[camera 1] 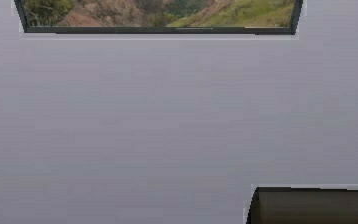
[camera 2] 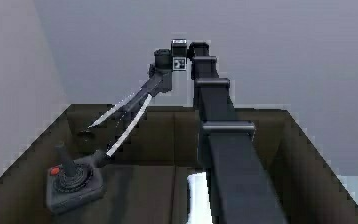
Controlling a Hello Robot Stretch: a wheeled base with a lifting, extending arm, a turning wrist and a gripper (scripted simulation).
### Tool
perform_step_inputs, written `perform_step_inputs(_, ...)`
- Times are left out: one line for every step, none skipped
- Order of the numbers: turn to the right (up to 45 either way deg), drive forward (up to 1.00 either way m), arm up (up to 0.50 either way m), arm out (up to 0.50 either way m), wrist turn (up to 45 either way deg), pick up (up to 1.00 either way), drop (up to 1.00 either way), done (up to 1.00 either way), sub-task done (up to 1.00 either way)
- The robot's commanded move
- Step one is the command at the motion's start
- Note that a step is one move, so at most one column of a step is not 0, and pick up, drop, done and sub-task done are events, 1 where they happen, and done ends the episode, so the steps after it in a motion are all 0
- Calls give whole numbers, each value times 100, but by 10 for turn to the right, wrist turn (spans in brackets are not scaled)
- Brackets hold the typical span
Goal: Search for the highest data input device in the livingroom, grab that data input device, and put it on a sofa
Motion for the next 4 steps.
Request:
perform_step_inputs(0,0,0,0,450,0,0,0,0)
perform_step_inputs(0,0,0,0,450,0,0,0,0)
perform_step_inputs(0,0,0,0,360,0,0,0,0)
perform_step_inputs(0,0,-36,0,0,0,0,0,0)
